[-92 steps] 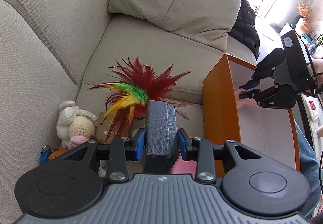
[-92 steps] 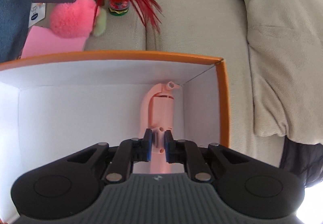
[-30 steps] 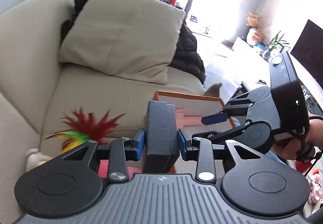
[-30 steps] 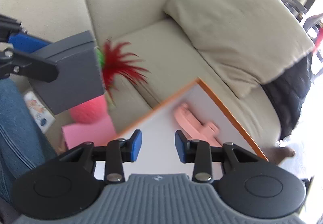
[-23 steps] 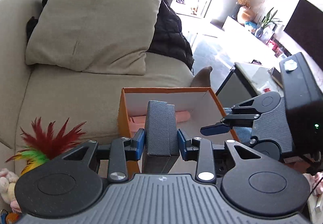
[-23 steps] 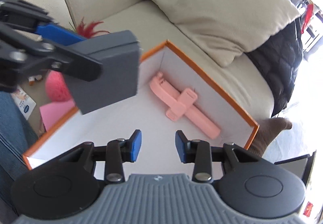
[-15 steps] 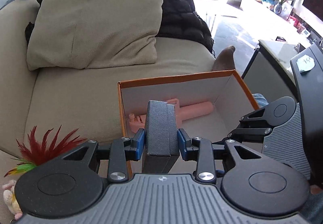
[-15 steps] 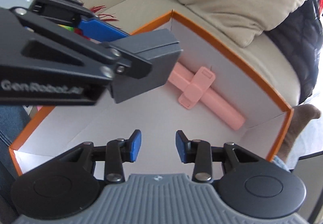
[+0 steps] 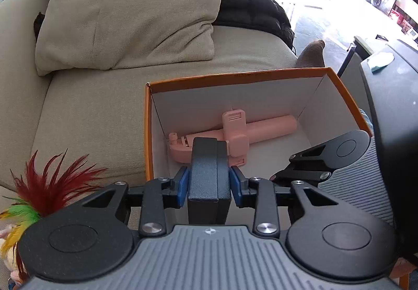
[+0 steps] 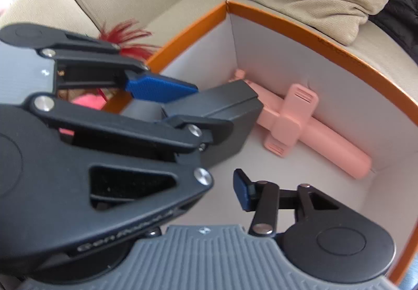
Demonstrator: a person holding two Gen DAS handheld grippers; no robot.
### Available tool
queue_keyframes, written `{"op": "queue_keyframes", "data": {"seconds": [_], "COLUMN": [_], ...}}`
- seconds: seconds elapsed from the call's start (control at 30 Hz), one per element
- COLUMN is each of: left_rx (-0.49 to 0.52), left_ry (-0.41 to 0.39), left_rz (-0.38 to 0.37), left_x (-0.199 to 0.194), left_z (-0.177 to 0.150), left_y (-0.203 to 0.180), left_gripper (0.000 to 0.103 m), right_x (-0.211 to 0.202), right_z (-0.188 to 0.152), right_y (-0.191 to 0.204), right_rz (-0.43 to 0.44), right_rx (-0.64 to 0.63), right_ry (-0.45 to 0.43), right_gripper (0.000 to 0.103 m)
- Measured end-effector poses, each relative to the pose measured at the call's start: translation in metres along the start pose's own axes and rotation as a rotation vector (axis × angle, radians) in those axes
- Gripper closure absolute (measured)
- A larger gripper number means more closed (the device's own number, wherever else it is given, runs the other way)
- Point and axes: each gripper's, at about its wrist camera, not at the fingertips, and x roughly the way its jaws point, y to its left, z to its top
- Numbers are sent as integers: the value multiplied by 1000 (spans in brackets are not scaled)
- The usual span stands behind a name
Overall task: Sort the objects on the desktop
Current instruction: 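Lower the grey box into the shoebox and open the left tool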
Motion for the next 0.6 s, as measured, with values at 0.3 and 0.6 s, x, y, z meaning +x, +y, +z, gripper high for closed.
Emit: {"op": "queue_keyframes", "data": {"seconds": [0.3, 0.6], "left_rx": [-55, -190], "left_ry": [-3, -122], "left_rz": [-130, -138], "left_x": [-37, -93], "left_z": [-5, -18], "left_y": [24, 85], "left_gripper": [57, 55], "right_x": [12, 23], "right_z": [0, 7], "right_y": [3, 36], "right_rz": [-56, -124], "right_rx": [-19, -305], "right_ry": [24, 7], "right_gripper": [50, 43]}}
